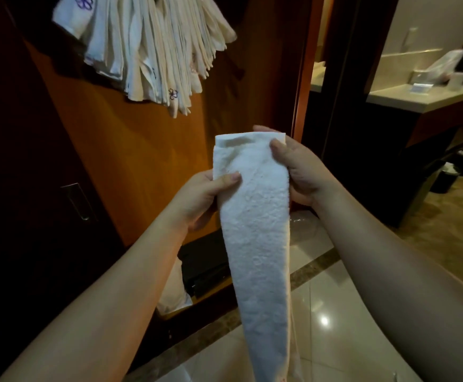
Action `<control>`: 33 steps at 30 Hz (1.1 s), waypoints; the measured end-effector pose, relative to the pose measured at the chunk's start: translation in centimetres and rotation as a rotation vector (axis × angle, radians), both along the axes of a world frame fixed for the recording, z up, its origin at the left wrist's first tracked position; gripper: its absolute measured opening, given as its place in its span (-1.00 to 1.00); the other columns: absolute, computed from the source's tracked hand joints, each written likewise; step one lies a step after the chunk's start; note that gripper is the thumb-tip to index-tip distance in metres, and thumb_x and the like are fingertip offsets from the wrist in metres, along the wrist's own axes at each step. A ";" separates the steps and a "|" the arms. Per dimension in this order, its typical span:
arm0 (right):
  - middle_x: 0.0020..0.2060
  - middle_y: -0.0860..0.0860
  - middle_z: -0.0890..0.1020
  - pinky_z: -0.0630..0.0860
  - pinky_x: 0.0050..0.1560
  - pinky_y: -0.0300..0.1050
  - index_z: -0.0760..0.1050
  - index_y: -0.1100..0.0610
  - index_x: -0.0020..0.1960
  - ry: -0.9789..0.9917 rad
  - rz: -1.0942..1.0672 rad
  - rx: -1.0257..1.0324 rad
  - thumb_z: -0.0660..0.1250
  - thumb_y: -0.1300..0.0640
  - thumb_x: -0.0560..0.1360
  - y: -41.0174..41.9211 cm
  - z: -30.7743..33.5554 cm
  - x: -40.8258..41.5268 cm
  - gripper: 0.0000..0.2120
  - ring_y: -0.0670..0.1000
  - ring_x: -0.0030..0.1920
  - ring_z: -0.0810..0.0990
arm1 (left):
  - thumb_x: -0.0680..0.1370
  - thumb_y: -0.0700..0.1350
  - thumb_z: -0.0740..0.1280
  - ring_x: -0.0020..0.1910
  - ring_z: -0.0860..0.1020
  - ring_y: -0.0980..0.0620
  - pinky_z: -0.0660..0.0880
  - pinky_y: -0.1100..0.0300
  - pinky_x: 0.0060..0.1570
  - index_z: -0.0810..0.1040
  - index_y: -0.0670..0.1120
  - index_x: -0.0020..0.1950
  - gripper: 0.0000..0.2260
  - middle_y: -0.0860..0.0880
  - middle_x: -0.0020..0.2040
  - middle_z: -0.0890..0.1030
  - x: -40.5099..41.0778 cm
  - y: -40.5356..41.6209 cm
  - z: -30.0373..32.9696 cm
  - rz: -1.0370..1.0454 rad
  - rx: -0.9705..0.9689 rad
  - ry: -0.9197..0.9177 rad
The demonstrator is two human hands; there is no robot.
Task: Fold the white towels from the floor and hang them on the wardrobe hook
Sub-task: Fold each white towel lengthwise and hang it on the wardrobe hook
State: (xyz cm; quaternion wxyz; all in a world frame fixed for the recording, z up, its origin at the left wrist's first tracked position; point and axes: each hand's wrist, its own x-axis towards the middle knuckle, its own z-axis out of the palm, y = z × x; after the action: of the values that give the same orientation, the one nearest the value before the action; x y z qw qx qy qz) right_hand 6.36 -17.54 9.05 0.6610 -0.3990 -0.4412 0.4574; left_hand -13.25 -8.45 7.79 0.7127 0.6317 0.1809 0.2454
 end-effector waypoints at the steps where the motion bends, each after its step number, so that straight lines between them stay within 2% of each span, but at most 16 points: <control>1: 0.30 0.18 0.61 0.60 0.17 0.13 0.53 0.03 0.39 0.077 0.030 -0.030 0.56 -0.23 0.37 -0.1 -1.0 0.5 -0.33 0.23 0.32 0.58 | 0.37 0.07 0.53 0.11 0.68 -0.11 0.64 0.09 -0.04 0.73 -0.05 0.01 -0.71 -0.10 0.09 0.71 0.2 -0.2 0.6 0.012 -0.005 -0.002; 4: 0.28 0.14 0.63 0.62 0.11 0.14 0.64 -0.02 0.29 0.188 0.173 -0.172 0.57 -0.44 0.13 -0.9 -5.6 1.1 -0.16 0.19 0.30 0.61 | 0.43 0.02 0.49 0.08 0.70 -0.13 0.65 0.05 -0.08 0.62 -0.14 0.15 -0.63 -0.11 0.06 0.72 0.5 -0.4 2.2 0.069 -0.086 -0.038; 7: 0.18 0.11 0.69 0.66 0.04 0.04 0.73 0.04 0.12 0.272 0.280 -0.292 0.70 -0.33 -0.01 -1.8 -10.1 0.5 -0.20 0.10 0.20 0.67 | 0.43 -0.01 0.50 0.09 0.70 -0.15 0.66 -0.05 -0.08 0.58 -0.14 0.22 -0.59 -0.13 0.06 0.73 0.3 0.1 3.3 0.129 -0.173 -0.051; 9: 0.15 0.07 0.71 0.63 0.11 -0.04 0.70 0.10 0.16 0.134 0.311 -0.319 0.71 -0.24 0.08 -1.8 -11.7 -0.5 -0.25 0.06 0.21 0.66 | 0.42 -0.03 0.51 0.04 0.71 -0.14 0.66 -0.05 -0.12 0.57 -0.14 0.23 -0.57 -0.12 0.02 0.74 0.3 0.4 3.9 0.183 -0.190 -0.034; 10: 0.17 0.07 0.70 0.60 0.18 -0.02 0.64 0.15 0.23 0.015 0.298 -0.334 0.71 -0.23 0.11 -1.8 -11.9 -1.1 -0.19 0.08 0.24 0.65 | 0.42 -0.04 0.51 0.01 0.72 -0.12 0.66 -0.03 -0.14 0.57 -0.14 0.22 -0.59 -0.11 -0.02 0.74 0.3 0.7 4.1 0.208 -0.192 -0.024; 13: 0.21 0.11 0.68 0.49 0.37 0.18 0.54 0.20 0.31 -0.225 0.183 -0.375 0.70 -0.29 0.02 -1.2 -11.9 -2.5 0.01 0.14 0.26 0.63 | 0.48 -0.05 0.50 -0.04 0.73 -0.10 0.66 -0.01 -0.20 0.58 -0.14 0.19 -0.67 -0.09 -0.06 0.75 0.5 1.6 5.1 0.261 -0.176 -0.004; 16: 0.20 0.14 0.68 0.49 0.36 0.24 0.53 0.23 0.32 -0.235 0.083 -0.311 0.69 -0.32 -0.01 -0.6 -11.7 -3.2 0.07 0.16 0.23 0.65 | 0.50 -0.06 0.49 -0.06 0.73 -0.09 0.66 -0.01 -0.23 0.58 -0.14 0.18 -0.69 -0.09 -0.08 0.75 0.6 2.4 6.2 0.293 -0.155 0.010; 19: 0.16 0.10 0.70 0.53 0.31 0.23 0.54 0.15 0.29 -0.274 -0.005 -0.241 0.66 -0.40 -0.04 -0.1 -10.7 -3.3 0.05 0.11 0.17 0.68 | 0.52 -0.08 0.47 -0.08 0.73 -0.10 0.65 -0.02 -0.26 0.56 -0.14 0.21 -0.69 -0.10 -0.09 0.75 0.4 3.1 7.4 0.304 -0.158 -0.014; 22: 0.20 0.09 0.67 0.53 0.31 0.23 0.51 0.10 0.32 -0.355 -0.058 -0.206 0.58 -0.51 -0.07 0.1 -9.1 -2.8 0.12 0.12 0.20 0.66 | 0.53 -0.10 0.45 -0.09 0.73 -0.10 0.65 -0.04 -0.27 0.54 -0.14 0.22 -0.70 -0.10 -0.10 0.75 0.4 3.4 8.3 0.315 -0.162 -0.054; 24: 0.17 0.08 0.68 0.55 0.28 0.20 0.52 0.05 0.27 -0.380 -0.055 -0.177 0.56 -0.53 -0.07 0.2 -8.2 -2.2 0.06 0.11 0.18 0.67 | 0.53 -0.12 0.44 -0.07 0.73 -0.11 0.66 -0.08 -0.23 0.56 -0.14 0.21 -0.72 -0.12 -0.07 0.75 0.6 3.5 8.8 0.312 -0.179 -0.081; 28: 0.00 -0.07 0.74 0.64 0.08 -0.06 0.54 0.03 0.17 -0.419 0.042 -0.222 0.61 -0.46 -0.07 0.2 -6.6 -0.1 -0.05 -0.02 0.07 0.71 | 0.53 -0.14 0.45 -0.05 0.72 -0.15 0.66 -0.13 -0.19 0.58 -0.16 0.19 -0.74 -0.15 -0.01 0.74 1.5 3.5 9.6 0.325 -0.226 -0.104; 31: 0.02 -0.07 0.74 0.59 0.25 0.07 0.59 0.04 0.16 -0.552 0.138 -0.383 0.62 -0.34 0.07 -0.3 -6.4 1.1 -0.22 -0.04 0.07 0.71 | 0.54 -0.17 0.45 -0.09 0.73 -0.17 0.66 -0.17 -0.20 0.57 -0.18 0.19 -0.75 -0.17 -0.03 0.74 2.5 3.4 10.2 0.335 -0.266 -0.096; 33: 0.05 -0.05 0.73 0.54 0.32 0.12 0.62 0.04 0.16 -0.618 0.136 -0.437 0.54 -0.40 0.15 -0.8 -6.9 1.5 -0.26 -0.04 0.09 0.71 | 0.53 -0.19 0.46 -0.12 0.73 -0.18 0.66 -0.18 -0.22 0.56 -0.20 0.19 -0.74 -0.18 -0.06 0.74 3.1 3.5 10.6 0.355 -0.288 -0.090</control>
State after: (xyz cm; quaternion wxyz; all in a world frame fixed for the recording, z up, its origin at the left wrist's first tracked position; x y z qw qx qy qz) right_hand 7.88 -18.32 2.20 0.3644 -0.6194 -0.5370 0.4417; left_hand -10.17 -4.94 18.41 0.7485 0.4703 0.2903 0.3665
